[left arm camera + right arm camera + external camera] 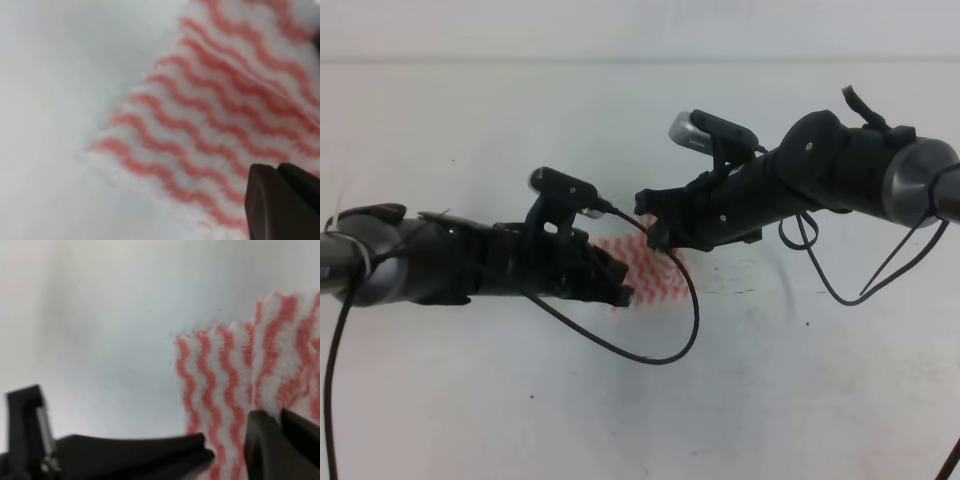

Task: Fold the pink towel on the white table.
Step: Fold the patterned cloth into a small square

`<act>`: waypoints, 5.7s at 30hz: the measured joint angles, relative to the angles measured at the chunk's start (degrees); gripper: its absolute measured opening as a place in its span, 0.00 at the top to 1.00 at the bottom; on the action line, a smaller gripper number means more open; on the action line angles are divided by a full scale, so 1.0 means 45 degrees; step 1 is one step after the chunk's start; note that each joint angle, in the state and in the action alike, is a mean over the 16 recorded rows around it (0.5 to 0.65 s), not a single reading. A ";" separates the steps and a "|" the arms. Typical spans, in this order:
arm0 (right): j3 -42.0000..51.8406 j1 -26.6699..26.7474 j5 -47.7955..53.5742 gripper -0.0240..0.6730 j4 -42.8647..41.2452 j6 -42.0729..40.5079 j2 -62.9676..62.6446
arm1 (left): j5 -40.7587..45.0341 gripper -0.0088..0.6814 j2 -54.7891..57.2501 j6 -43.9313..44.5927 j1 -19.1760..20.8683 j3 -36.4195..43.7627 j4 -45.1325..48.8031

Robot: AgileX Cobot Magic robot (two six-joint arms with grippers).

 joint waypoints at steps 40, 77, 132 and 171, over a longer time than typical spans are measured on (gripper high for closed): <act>0.0001 0.0250 -0.0118 0.99 -0.0056 -0.0027 0.0177 | -0.0158 0.99 0.0218 -0.0012 -0.0008 0.0112 0.0315; 0.0001 0.0253 0.0413 0.75 0.0015 -0.0273 0.0285 | -0.2557 1.00 -0.1151 0.0491 -0.0004 0.0107 0.0396; -0.0018 -0.0088 0.1164 0.99 0.0479 -0.1309 0.0603 | -0.2216 0.99 -0.1549 0.0608 0.0006 0.0107 -0.0334; -0.0019 -0.1006 0.1709 0.99 -0.0161 -0.0990 0.0505 | 0.0742 0.99 0.0329 0.1918 -0.0008 -0.0808 -0.2183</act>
